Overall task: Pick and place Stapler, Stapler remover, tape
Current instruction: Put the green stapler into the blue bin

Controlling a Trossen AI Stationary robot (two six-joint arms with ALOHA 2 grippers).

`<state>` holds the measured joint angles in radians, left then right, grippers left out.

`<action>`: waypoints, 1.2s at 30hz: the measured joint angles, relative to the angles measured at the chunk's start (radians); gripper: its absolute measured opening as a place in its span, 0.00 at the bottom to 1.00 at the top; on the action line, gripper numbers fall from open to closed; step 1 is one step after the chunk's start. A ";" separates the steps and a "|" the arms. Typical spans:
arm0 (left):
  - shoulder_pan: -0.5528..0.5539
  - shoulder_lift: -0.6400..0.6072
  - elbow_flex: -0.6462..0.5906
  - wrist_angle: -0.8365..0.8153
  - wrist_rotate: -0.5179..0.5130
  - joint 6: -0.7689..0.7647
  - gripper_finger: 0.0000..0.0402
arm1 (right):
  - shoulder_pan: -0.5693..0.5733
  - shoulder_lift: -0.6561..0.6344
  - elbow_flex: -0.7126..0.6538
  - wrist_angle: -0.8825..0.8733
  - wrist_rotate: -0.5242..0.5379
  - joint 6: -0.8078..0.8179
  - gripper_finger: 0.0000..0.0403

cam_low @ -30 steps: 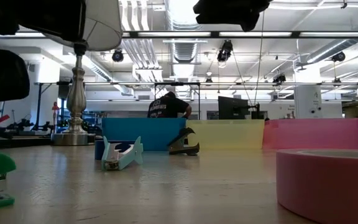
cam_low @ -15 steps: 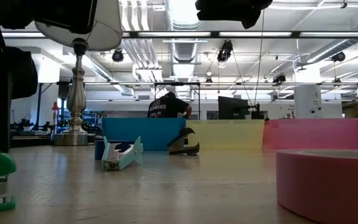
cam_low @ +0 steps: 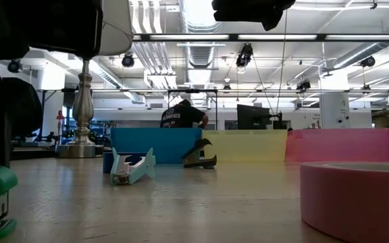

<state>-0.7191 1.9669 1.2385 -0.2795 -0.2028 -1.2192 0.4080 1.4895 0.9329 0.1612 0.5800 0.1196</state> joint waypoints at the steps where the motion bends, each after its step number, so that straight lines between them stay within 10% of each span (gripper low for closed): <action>1: 0.000 0.005 0.001 -0.002 0.000 0.005 0.37 | 0.000 0.000 0.000 0.000 0.000 0.000 0.38; 20: 0.073 -0.098 -0.002 -0.210 -0.002 0.264 0.20 | 0.002 0.000 -0.001 0.000 -0.002 0.034 0.38; 36: 0.639 -0.402 -0.001 -0.452 -0.295 0.823 0.20 | 0.014 0.000 -0.031 -0.044 -0.057 0.174 0.38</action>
<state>-0.0803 1.5647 1.2377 -0.7310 -0.4980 -0.3965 0.4217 1.4895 0.9023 0.1169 0.5228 0.2940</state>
